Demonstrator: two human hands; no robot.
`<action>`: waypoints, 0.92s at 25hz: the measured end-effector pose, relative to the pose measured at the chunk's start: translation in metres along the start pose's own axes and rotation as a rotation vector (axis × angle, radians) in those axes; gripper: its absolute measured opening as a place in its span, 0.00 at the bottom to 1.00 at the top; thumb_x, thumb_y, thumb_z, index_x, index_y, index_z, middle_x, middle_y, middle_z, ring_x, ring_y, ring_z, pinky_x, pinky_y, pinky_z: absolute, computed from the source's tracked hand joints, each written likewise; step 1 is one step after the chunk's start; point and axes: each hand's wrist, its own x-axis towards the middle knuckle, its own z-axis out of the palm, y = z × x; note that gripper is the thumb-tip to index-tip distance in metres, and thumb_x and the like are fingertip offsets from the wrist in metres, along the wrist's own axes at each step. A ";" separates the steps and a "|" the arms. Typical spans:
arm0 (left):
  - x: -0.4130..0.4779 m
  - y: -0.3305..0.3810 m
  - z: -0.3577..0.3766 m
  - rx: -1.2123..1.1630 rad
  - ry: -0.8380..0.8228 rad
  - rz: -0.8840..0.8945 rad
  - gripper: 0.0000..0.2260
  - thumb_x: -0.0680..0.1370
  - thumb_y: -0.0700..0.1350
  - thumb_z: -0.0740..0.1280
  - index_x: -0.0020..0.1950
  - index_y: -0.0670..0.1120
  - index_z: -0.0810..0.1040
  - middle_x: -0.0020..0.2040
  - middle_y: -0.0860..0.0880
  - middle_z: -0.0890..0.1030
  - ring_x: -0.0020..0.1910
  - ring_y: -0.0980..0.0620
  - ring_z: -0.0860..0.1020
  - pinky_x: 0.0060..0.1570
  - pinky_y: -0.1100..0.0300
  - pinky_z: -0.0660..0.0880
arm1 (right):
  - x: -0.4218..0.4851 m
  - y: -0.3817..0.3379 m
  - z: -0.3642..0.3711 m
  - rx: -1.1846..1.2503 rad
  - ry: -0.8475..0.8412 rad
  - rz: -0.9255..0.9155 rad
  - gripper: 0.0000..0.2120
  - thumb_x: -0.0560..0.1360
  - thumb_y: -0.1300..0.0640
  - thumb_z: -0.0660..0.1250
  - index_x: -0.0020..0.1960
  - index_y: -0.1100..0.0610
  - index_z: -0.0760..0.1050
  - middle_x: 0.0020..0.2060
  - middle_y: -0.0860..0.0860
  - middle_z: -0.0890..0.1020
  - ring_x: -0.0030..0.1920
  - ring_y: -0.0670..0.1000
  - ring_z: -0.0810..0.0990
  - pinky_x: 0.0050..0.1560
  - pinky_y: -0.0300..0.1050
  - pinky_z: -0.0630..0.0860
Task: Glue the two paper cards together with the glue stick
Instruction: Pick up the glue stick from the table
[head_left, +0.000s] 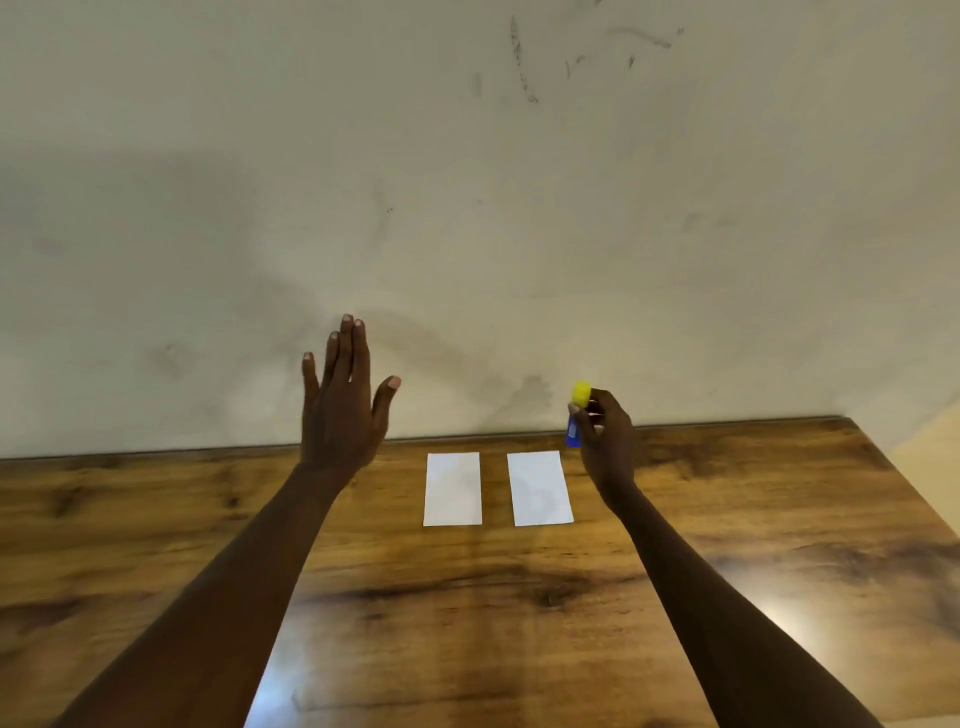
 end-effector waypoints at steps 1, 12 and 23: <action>0.006 0.010 -0.007 -0.082 -0.010 -0.001 0.30 0.77 0.54 0.52 0.73 0.40 0.48 0.75 0.40 0.53 0.74 0.45 0.53 0.71 0.47 0.44 | -0.001 -0.016 -0.001 0.040 -0.003 -0.040 0.11 0.75 0.59 0.63 0.55 0.62 0.73 0.48 0.59 0.80 0.46 0.54 0.77 0.45 0.47 0.73; 0.016 0.119 -0.107 -1.273 -0.041 -0.372 0.12 0.70 0.41 0.71 0.52 0.38 0.79 0.48 0.46 0.80 0.46 0.50 0.78 0.44 0.68 0.75 | -0.053 -0.173 -0.006 0.609 -0.333 -0.117 0.03 0.76 0.59 0.59 0.47 0.55 0.72 0.36 0.48 0.77 0.35 0.48 0.76 0.37 0.30 0.75; 0.009 0.110 -0.145 -1.351 -0.040 -0.291 0.06 0.74 0.38 0.65 0.50 0.37 0.77 0.45 0.45 0.81 0.47 0.47 0.79 0.50 0.62 0.75 | -0.072 -0.206 -0.016 0.538 -0.336 -0.191 0.05 0.76 0.59 0.61 0.45 0.58 0.74 0.34 0.52 0.79 0.28 0.41 0.78 0.32 0.28 0.73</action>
